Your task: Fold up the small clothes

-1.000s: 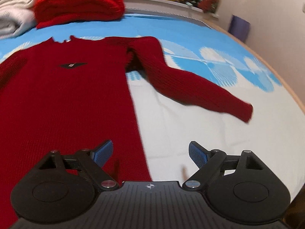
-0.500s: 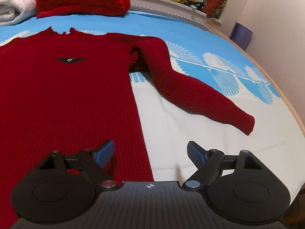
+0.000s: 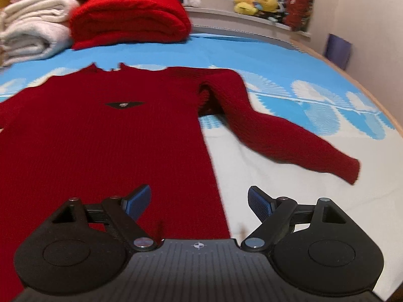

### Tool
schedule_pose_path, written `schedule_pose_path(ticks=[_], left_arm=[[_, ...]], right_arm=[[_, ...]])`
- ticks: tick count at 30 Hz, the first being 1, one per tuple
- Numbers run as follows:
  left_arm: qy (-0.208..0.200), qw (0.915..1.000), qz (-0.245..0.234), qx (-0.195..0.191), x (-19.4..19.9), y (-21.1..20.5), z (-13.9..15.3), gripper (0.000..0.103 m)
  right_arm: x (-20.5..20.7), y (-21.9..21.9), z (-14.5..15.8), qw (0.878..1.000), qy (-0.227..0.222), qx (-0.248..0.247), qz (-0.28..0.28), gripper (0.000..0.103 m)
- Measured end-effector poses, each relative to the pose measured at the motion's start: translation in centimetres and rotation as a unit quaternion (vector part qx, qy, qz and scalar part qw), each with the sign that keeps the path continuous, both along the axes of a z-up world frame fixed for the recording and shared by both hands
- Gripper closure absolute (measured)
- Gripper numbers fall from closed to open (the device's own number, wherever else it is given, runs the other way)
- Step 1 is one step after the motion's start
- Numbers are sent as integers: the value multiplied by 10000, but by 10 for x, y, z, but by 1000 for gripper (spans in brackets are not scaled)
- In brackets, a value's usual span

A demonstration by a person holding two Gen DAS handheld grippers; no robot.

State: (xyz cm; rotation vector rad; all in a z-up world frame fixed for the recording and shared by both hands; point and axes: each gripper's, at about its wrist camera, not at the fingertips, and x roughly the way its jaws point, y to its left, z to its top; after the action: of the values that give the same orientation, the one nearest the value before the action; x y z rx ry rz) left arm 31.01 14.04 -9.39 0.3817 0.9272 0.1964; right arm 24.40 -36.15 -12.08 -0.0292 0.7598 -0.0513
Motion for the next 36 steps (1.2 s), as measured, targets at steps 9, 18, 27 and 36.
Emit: schedule_pose_path(ticks=[9,18,27,36], left_arm=[[188,9928,-790,-879,-166,-63,-24,1],[513,9819,-256,-1808,-176,-66,-42,1],[467,9857,-476,-1549,-184,-87,-49,0],[494,9841,-543,-1614,-183,-85,-49,0]], right_arm=[[-39,-14,-7,9986,296,241,360,17],[-83,-72,-38,9968,728,112,-315,18],[-112,-38,-40,9900,841,-230,1106,17],[-102,-14,-39,9875,559,-1251,773,16]])
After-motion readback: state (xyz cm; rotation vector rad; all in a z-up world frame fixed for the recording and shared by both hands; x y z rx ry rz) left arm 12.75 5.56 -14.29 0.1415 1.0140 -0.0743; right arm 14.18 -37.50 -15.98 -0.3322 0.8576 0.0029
